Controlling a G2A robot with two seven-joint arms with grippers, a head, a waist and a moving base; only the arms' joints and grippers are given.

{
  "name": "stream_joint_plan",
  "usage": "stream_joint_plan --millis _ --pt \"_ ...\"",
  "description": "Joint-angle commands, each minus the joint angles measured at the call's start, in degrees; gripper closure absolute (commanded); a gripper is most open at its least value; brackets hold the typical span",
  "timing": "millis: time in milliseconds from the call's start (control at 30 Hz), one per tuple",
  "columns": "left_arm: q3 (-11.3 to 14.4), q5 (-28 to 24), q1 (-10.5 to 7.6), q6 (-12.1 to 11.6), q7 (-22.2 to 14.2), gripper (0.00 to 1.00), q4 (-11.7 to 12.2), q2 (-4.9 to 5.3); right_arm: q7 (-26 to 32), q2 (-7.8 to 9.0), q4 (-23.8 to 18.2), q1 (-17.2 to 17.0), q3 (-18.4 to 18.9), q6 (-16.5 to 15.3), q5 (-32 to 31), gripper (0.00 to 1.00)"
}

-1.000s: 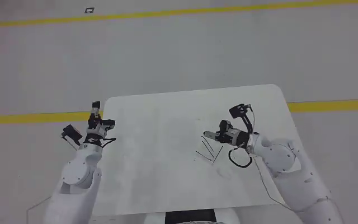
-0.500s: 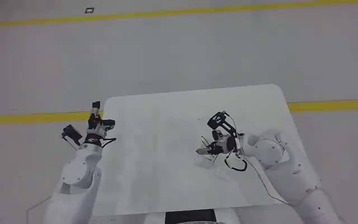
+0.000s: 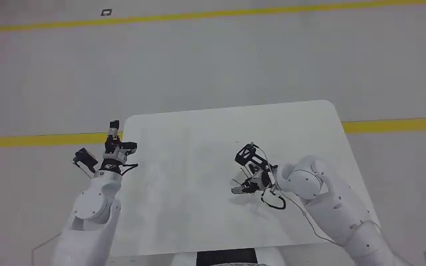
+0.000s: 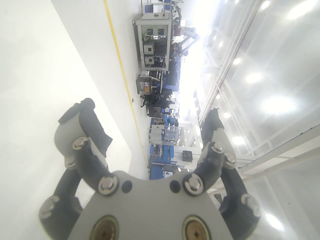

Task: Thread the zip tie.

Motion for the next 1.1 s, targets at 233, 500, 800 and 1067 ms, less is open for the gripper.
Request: stream_joint_plan --millis 233,500,800,1067 --pt "0.0 0.0 0.0 0.0 0.0 0.0 0.0 0.0 -0.54 0.0 -0.01 -0.09 -0.76 -0.2 -1.69 0.0" --pt "0.0 0.0 0.0 0.0 0.0 0.0 0.0 0.0 0.71 -0.32 0.95 1.44 -4.09 2.95 -4.92 0.0" --pt "0.0 0.0 0.0 0.0 0.0 0.0 0.0 0.0 0.87 -0.3 1.06 1.42 -4.29 2.96 -5.59 0.0" --pt "0.0 0.0 0.0 0.0 0.0 0.0 0.0 0.0 0.85 -0.34 1.07 1.5 -5.31 3.64 -8.09 0.0"
